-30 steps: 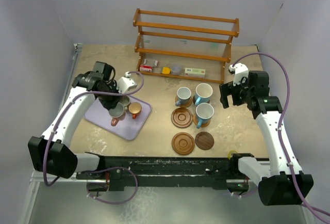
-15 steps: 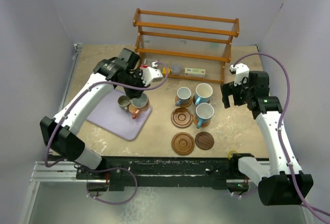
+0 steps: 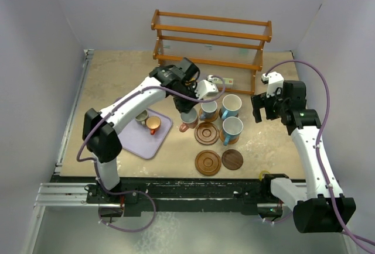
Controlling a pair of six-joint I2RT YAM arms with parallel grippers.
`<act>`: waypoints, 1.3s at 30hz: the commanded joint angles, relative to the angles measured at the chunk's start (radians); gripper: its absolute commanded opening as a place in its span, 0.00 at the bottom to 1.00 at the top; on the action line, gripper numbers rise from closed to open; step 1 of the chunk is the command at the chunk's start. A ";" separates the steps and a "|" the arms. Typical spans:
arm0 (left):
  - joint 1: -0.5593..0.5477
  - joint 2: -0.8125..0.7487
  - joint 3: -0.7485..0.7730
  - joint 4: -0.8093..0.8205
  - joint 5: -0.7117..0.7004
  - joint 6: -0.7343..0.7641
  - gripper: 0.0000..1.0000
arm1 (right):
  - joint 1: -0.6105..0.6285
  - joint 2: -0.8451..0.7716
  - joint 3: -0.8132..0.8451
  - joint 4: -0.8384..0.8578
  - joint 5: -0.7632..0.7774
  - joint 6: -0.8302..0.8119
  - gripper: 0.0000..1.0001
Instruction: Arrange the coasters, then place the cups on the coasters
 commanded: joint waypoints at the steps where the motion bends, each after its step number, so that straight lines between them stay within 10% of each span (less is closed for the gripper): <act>1: -0.060 0.058 0.105 0.030 -0.008 -0.039 0.03 | -0.009 -0.014 0.003 0.031 0.014 -0.003 1.00; 39: -0.131 0.463 0.434 -0.106 0.007 -0.066 0.03 | -0.010 -0.046 0.006 0.025 -0.011 0.002 1.00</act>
